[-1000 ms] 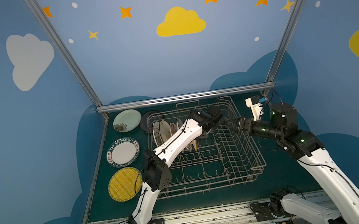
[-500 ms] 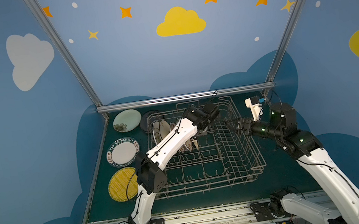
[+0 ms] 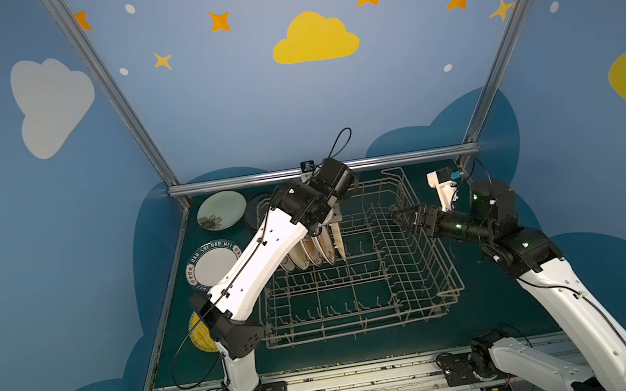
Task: Load the plates into the dish rack
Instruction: 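Open the left gripper and pull it back out of the rack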
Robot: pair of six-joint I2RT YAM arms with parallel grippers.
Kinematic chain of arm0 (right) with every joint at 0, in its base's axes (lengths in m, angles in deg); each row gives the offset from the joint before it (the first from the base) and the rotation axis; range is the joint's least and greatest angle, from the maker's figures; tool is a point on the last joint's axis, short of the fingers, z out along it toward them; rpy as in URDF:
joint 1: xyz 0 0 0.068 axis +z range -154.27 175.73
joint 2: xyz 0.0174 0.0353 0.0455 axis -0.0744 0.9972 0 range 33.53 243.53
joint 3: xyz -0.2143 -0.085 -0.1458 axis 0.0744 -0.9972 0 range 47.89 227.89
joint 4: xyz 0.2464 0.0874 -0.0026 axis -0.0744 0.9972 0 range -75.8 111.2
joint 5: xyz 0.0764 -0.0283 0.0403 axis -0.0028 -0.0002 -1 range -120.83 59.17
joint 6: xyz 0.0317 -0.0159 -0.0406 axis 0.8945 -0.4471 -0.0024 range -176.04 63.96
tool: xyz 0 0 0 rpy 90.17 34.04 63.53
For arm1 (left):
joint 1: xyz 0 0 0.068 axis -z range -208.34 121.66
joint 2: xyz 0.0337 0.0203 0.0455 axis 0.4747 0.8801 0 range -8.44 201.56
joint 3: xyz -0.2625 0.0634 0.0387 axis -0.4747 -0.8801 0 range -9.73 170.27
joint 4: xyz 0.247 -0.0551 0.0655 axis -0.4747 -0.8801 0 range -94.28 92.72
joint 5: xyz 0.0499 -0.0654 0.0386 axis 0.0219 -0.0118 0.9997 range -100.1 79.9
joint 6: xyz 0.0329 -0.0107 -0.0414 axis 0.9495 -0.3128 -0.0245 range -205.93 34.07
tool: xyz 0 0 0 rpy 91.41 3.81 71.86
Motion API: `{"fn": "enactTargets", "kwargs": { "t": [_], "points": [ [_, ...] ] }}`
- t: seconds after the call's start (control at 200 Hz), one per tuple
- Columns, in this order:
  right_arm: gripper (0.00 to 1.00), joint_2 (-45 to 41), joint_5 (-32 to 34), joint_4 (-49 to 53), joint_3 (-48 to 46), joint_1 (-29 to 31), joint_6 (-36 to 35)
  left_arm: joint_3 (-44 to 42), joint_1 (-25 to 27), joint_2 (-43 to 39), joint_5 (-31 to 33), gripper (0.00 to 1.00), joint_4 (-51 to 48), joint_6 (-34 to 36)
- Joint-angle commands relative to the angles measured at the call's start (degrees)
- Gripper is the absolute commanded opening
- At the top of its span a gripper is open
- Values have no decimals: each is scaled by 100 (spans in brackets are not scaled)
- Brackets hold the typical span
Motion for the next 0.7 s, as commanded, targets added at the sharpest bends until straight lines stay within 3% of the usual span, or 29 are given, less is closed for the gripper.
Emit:
{"fn": "enactTargets", "kwargs": {
  "t": [0.0,0.125,0.21,0.34,0.446,0.691],
  "points": [
    [91,-19,-61,-158,44,25,0,-520,-215,-735,-363,69,268,126],
    [91,-5,-119,-225,22,42,8,-1886,-588,-1946,-669,74,953,72],
    [91,16,-148,-289,-3,63,3,-2765,-1189,-2825,-1224,78,1182,-73],
    [91,118,-203,-418,-16,129,29,-3907,-2371,-3894,-1975,86,1173,-110],
    [91,229,-242,-525,-7,210,55,-4664,-3533,-4515,-2928,91,1139,-43],
    [91,394,-268,-623,-13,371,29,-6543,-6427,-5046,-5221,96,1237,-27]
  ]
}}
